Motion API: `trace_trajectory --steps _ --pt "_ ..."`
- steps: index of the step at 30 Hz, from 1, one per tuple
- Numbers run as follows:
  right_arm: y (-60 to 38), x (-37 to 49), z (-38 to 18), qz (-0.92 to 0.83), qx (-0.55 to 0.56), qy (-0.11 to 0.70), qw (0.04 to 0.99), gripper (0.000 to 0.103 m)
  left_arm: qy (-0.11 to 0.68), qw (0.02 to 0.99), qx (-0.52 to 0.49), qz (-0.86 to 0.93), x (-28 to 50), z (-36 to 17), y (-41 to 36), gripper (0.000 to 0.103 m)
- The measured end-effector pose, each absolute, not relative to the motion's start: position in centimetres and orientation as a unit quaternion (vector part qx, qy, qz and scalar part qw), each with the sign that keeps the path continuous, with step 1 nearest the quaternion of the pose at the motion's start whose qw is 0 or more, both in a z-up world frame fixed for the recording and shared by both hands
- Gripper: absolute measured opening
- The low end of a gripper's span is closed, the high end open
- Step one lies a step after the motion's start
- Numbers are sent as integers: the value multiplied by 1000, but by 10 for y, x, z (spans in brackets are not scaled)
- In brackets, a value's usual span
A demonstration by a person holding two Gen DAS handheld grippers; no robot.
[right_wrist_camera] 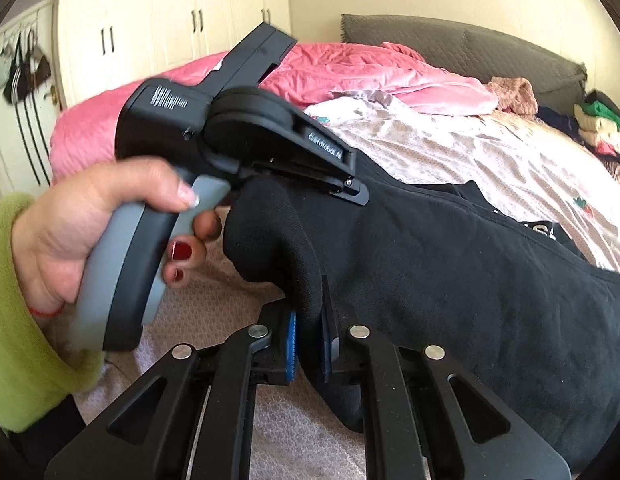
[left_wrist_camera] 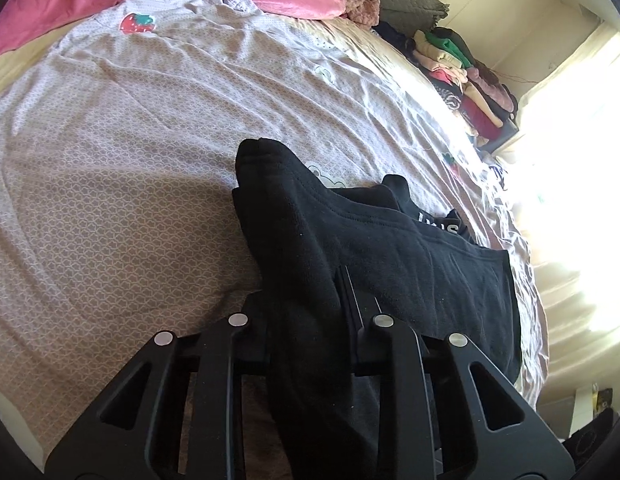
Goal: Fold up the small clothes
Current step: 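Grasp the edge of the folded sweatshirt with both tools, then lift the gripped edge with both tools and fold it over the sweatshirt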
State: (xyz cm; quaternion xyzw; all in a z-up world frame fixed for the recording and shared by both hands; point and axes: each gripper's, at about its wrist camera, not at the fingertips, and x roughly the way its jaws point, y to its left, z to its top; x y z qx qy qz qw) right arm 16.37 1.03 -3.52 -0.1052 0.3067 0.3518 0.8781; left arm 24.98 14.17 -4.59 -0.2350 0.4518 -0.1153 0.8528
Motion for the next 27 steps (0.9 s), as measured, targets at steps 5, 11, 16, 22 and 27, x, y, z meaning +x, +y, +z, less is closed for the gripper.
trace_trajectory --steps 5,11,16,22,27 --pt "15 150 -43 334 -164 291 882 31 448 853 -240 -119 249 -45 143 14" --pt "36 145 -62 303 -239 294 875 36 442 853 -247 -125 246 -42 145 12" --pt "31 151 -63 304 -215 297 880 15 438 855 -246 -124 244 -39 144 10" --pt "11 153 -48 322 -156 292 887 10 426 862 -245 -126 236 -26 139 8" --pt "-7 148 -31 326 -116 275 897 9 411 870 -239 -128 227 -6 127 8"
